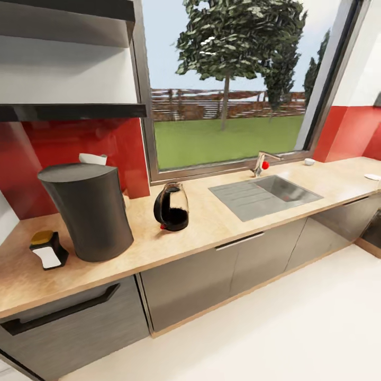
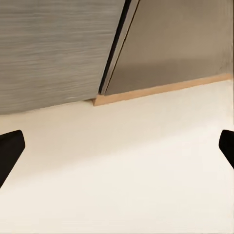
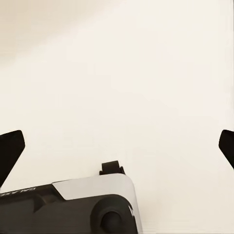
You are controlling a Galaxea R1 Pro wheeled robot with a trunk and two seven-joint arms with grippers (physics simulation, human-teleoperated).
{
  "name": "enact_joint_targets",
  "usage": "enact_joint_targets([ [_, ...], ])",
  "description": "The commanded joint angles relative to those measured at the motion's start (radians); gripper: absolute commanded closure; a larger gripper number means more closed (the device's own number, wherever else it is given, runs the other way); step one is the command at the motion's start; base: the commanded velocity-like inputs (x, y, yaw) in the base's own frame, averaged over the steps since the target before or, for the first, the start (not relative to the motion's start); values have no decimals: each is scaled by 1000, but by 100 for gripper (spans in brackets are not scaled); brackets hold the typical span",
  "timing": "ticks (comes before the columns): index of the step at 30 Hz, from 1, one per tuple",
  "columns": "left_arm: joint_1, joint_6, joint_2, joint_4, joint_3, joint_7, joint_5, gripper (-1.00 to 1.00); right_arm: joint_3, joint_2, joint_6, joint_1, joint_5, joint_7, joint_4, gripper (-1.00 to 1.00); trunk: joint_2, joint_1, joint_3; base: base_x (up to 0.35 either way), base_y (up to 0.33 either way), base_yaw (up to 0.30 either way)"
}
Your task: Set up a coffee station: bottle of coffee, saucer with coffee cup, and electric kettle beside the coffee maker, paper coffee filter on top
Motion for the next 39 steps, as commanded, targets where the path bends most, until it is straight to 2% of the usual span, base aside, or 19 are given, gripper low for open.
enact_joint_targets([
  [1,1,3,0,0,0,-8,8,-100,9,0,-6,-1,-8,-4,0,-100,-1,0,-1,0,0,-300],
  [9,-1,9,-1,3,-5,-4,1,-100,10,0,-13,-1,-8,-2,1,-100,-1,0,-1,0,0,-300],
  [10,-2,8,-2,25,-11,-3,-16,-100,10,0,-14,-1,-8,-3,1,-100,-1,0,-1,0,0,-300],
  [14,-3,5,-14,64,-13,6,-47,-100,11,0,-15,-1,-8,-2,1,-100,-1,0,-1,11,-48,-300],
  [15,-4,5,-30,72,-14,15,-69,-100,11,0,-15,-1,-8,-2,1,-100,-1,0,-1,55,-183,-300],
  [16,-4,5,-35,74,-16,20,-79,-100,11,0,-15,-1,-8,-2,1,-100,-1,0,-1,61,-199,-300],
  [18,-5,4,-53,79,-19,52,-126,-100,11,0,-15,-1,-8,-3,1,-100,-1,0,-1,72,-228,-300],
  [20,-5,4,-65,81,-20,90,-170,-100,10,0,-15,-1,-8,-3,1,-100,-1,0,-1,82,-248,-300],
  [21,-5,5,-77,82,-20,137,-199,-100,10,0,-15,-1,-8,-4,1,-100,-1,0,-1,137,-253,-300],
  [24,-6,4,-83,114,-21,176,-214,-100,10,0,-15,-1,-8,-4,1,-100,-1,0,-1,164,-246,-300],
  [28,-8,4,-83,141,-21,181,-218,-100,10,0,-15,-1,-8,-4,1,-100,-1,0,-1,213,-214,-300],
  [39,-8,4,-82,150,-21,183,-218,-100,11,0,-15,-1,-7,-4,1,-100,-1,0,-1,272,-167,-300],
])
